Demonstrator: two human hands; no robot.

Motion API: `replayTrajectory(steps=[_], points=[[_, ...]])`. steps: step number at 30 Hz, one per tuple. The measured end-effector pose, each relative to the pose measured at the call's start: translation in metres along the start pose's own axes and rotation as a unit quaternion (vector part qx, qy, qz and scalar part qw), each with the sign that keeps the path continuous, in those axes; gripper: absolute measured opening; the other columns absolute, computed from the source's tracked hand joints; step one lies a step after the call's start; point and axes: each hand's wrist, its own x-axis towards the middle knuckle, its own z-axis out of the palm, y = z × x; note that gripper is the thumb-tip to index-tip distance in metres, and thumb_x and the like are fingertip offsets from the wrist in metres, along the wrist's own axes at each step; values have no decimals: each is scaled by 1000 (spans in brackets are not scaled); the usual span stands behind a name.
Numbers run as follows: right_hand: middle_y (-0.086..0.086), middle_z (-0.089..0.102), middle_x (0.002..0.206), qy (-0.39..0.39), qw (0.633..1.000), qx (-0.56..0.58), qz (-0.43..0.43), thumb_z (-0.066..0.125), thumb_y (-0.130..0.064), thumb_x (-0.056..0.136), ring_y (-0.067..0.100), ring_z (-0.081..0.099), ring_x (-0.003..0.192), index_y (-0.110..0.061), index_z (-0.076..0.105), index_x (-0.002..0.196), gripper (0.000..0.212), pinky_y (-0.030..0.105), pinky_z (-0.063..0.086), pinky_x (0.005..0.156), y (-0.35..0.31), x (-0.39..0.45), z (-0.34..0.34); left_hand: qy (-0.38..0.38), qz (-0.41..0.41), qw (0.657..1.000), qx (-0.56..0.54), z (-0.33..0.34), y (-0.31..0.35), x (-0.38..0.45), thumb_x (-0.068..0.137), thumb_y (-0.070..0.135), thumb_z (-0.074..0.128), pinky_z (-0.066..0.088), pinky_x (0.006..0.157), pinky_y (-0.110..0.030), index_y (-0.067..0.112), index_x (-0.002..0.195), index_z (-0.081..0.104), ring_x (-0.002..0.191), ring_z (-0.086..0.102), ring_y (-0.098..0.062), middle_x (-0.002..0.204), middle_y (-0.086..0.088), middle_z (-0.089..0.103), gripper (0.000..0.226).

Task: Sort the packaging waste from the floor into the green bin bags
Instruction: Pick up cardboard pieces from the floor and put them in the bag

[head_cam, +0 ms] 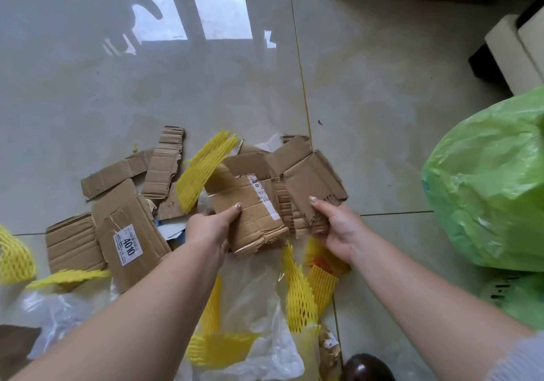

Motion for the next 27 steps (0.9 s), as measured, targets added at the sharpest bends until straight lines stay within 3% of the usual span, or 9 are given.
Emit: replayTrajectory(steps=[3,5,10,13,17,21,24,26,27], points=[[13,70,81,-4,999,-30,14,63,-12,86,25,67,72,-6,63,93,10,44,55,81,10,5,12,-4,11,1000,28,1,-1,4,78,9,73,49,64,-30,11,105,58,70,59,-13,96,-7,63,31],[14,70,87,-2,999,-48,11,63,-12,86,27,67,79,-5,63,97,13,48,52,90,15,8,19,-6,17,999,49,1,-2,7,79,11,73,50,65,-31,12,102,57,72,60,-15,93,-6,63,28],[16,69,106,39,998,-42,-31,65,-13,85,31,66,97,-4,60,114,30,47,51,93,15,12,24,24,75,985,151,-5,-3,13,76,24,76,52,73,-33,17,81,62,80,63,-22,88,-4,66,16],[17,67,113,62,997,-3,-55,64,-13,85,32,63,105,-5,57,116,33,50,47,98,10,10,17,5,85,988,126,-5,-2,12,78,22,74,55,75,-37,17,84,62,83,65,-24,93,-7,69,14],[16,64,117,106,989,41,-89,61,-13,88,33,62,107,-7,53,120,33,51,51,90,-7,-6,2,-38,43,998,6,2,6,-5,86,11,64,56,75,-41,14,93,57,75,65,-21,90,-7,66,10],[15,66,109,143,977,3,-156,60,-12,88,33,63,95,-18,55,97,12,45,53,78,-26,-37,-10,-86,62,994,6,9,13,-32,86,10,63,56,69,-40,13,94,60,76,66,-26,94,-11,68,9],[14,69,102,162,956,-90,-230,61,-14,87,29,66,83,-17,56,93,8,37,57,73,-42,-80,-16,-95,125,982,103,16,22,-59,85,16,63,57,73,-46,18,96,62,84,67,-31,98,-10,69,12],[6,67,87,182,933,-149,-271,58,-10,89,17,61,69,-15,55,90,6,18,53,61,-54,-114,-23,-80,220,944,230,21,32,-81,78,21,61,57,77,-49,22,87,61,86,67,-31,95,-8,70,9],[4,66,86,191,921,-173,-292,58,-9,90,17,59,69,-13,56,93,5,15,50,60,-59,-131,-27,-77,269,914,294,24,38,-92,75,22,58,56,79,-48,22,86,61,87,67,-32,94,-9,71,11]])
